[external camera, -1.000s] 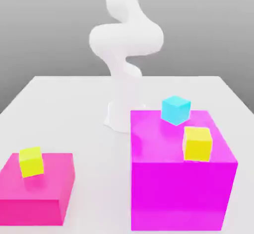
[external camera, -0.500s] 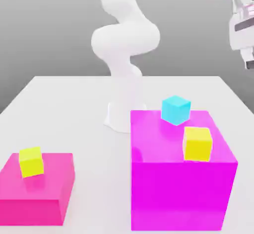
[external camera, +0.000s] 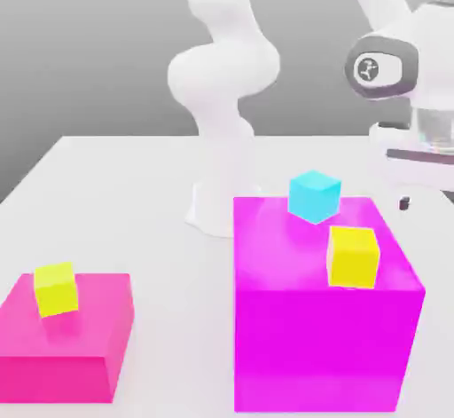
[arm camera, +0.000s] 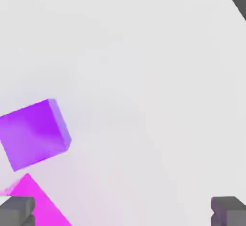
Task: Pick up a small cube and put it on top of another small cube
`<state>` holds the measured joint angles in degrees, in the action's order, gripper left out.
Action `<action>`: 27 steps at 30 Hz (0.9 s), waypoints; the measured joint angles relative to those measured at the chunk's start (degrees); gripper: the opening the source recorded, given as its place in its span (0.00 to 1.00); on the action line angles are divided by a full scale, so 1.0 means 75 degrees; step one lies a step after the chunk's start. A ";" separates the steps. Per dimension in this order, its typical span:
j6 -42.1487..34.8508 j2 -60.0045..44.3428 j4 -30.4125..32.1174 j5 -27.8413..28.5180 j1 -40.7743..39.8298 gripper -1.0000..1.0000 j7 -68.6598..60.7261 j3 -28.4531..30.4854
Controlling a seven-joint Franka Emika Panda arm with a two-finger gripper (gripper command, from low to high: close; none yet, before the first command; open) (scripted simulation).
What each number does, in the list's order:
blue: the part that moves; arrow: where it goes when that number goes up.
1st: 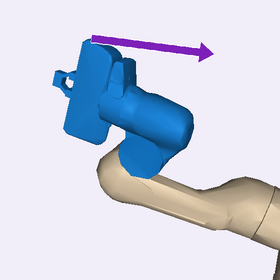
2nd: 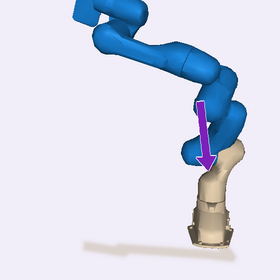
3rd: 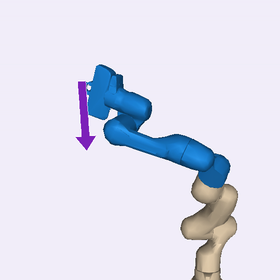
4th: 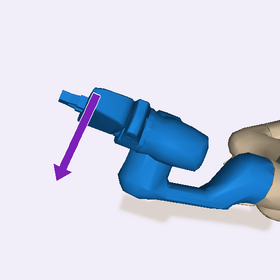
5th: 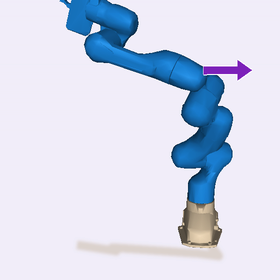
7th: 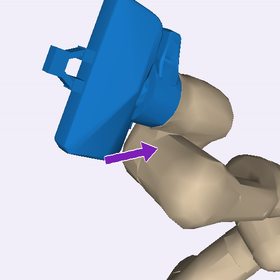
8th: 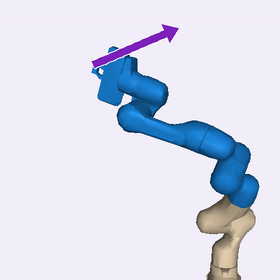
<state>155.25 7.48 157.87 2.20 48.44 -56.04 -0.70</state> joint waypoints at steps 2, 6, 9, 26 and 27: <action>0.0229 -0.0260 0.0206 -0.0038 0.0137 0.50 -0.0688 -0.0036; 0.0976 -0.0824 0.0727 -0.0218 -0.0073 0.50 -0.1758 0.0094; 0.1648 -0.1557 0.0730 -0.0264 -0.0104 0.50 -0.1873 0.0054; 0.1735 -0.1667 0.0730 -0.0289 -0.0064 0.00 -0.1903 0.0077; 0.1507 -0.1393 0.0776 -0.0292 -0.0063 0.00 -0.1906 0.0077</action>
<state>166.55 -2.97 163.69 0.01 47.98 -70.33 -0.12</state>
